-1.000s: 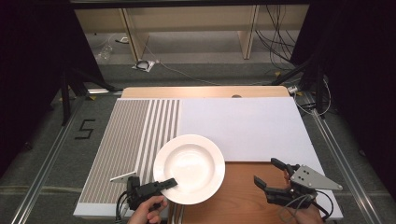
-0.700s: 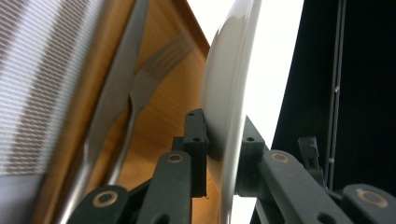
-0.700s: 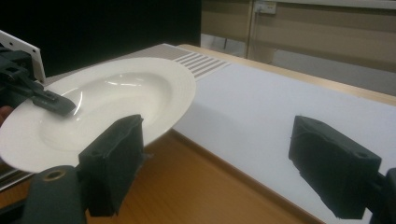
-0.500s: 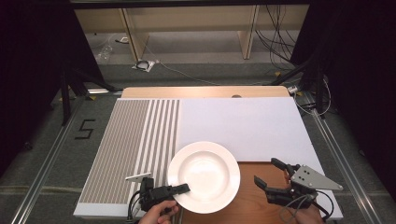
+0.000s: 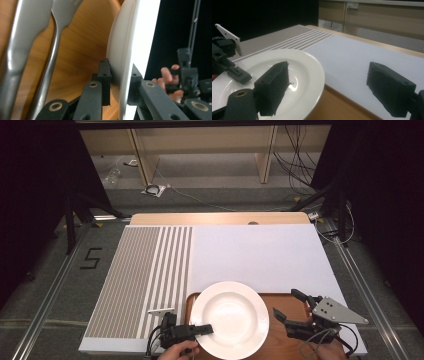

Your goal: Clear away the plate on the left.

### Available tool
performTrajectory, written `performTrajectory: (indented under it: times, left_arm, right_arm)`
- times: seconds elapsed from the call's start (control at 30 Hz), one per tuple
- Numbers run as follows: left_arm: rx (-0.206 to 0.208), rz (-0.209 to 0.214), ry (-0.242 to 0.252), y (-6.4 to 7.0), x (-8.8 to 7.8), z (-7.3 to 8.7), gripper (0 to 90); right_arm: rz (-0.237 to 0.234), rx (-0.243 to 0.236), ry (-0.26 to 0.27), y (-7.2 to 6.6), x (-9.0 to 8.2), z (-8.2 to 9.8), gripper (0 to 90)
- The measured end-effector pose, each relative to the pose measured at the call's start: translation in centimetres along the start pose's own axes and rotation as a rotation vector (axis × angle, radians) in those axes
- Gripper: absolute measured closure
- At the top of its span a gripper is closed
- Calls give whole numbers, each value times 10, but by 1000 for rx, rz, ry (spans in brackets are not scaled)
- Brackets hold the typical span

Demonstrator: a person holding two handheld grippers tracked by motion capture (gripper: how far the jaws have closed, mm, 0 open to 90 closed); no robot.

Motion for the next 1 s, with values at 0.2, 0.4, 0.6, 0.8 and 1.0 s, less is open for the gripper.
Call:
performTrajectory:
  times: [0.2,0.4,0.6,0.8,1.0]
  left_arm:
    - [26,-18,-35,-2,7,5,776]
    - [45,-26,-72,-1,14,12,775]
    - [58,-31,-99,0,20,18,775]
    - [58,-35,-116,0,25,20,774]
    - [54,-39,-121,0,28,21,774]
  right_arm:
    - [2,1,0,0,-1,0,188]
    - [1,0,2,0,0,0,188]
    - [0,-1,1,0,0,0,189]
    - [-1,-1,1,0,0,0,188]
    - [-4,0,3,-1,0,0,189]
Point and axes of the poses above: each handheld gripper's, and its own axes: x roughly forward along the jaws, z roughly out of its underside, y roughly to its right, the point moved 7 cm from there along x, roughly forward along the jaws, and after that the axes turned 4 degrees about y, right-handed, at the moved point
